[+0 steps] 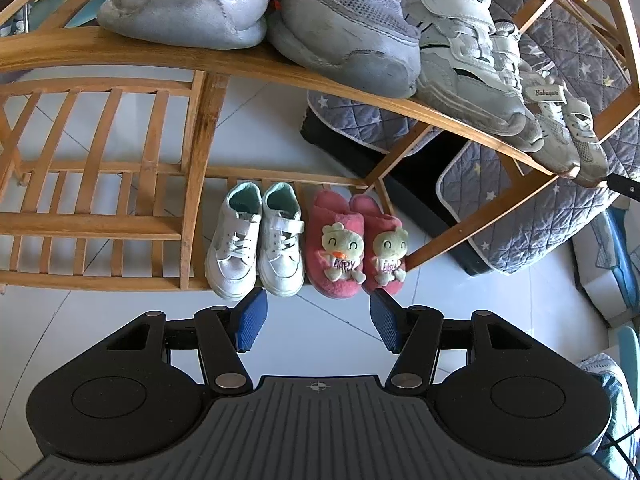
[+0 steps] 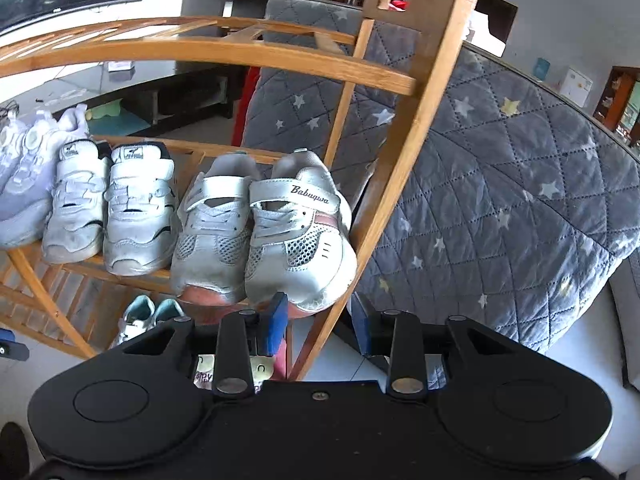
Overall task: Organize scattered shoes
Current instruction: 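Carry the sneakers up onto the rack's top shelf beside the white sneakers, then lower the sneakers onto the shelf and open the right gripper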
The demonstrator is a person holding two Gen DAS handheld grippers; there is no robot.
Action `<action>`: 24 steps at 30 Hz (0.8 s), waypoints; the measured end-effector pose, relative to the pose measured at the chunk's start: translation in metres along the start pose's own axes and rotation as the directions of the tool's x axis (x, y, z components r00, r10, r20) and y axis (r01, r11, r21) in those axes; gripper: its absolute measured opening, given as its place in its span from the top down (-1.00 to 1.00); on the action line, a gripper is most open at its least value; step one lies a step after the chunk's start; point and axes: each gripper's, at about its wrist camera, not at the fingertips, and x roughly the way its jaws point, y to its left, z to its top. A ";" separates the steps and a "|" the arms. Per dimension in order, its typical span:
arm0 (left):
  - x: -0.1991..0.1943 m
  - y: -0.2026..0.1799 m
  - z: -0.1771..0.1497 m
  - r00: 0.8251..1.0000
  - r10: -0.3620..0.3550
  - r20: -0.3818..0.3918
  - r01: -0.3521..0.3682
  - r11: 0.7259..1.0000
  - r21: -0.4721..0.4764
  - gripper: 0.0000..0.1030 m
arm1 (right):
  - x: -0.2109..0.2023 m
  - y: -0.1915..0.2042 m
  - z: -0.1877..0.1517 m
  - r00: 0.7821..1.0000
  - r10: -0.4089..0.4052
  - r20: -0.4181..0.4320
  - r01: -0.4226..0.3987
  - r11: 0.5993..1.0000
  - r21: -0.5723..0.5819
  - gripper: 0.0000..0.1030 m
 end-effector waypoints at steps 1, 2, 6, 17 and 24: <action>0.000 0.001 0.000 1.000 0.000 0.000 0.000 1.000 -0.001 -0.13 | -0.002 0.000 0.000 1.000 0.003 0.001 -0.003 1.000 -0.005 0.27; -0.001 0.002 0.000 1.000 0.000 -0.001 0.000 1.000 -0.001 -0.13 | -0.003 0.001 0.000 1.000 0.001 0.007 -0.001 1.000 -0.026 0.26; 0.000 0.004 0.002 1.000 -0.002 -0.004 0.002 1.000 0.001 -0.13 | -0.003 0.017 -0.005 0.997 -0.078 0.028 0.082 0.982 -0.168 0.09; 0.003 0.007 0.005 1.000 -0.006 -0.019 0.006 1.000 0.001 -0.13 | 0.014 0.062 -0.023 0.982 -0.173 0.078 0.188 0.833 -0.521 0.01; 0.005 0.005 0.005 0.999 -0.014 -0.030 0.015 1.000 0.018 -0.13 | 0.028 0.063 -0.025 0.981 -0.172 0.085 0.191 0.835 -0.516 -0.03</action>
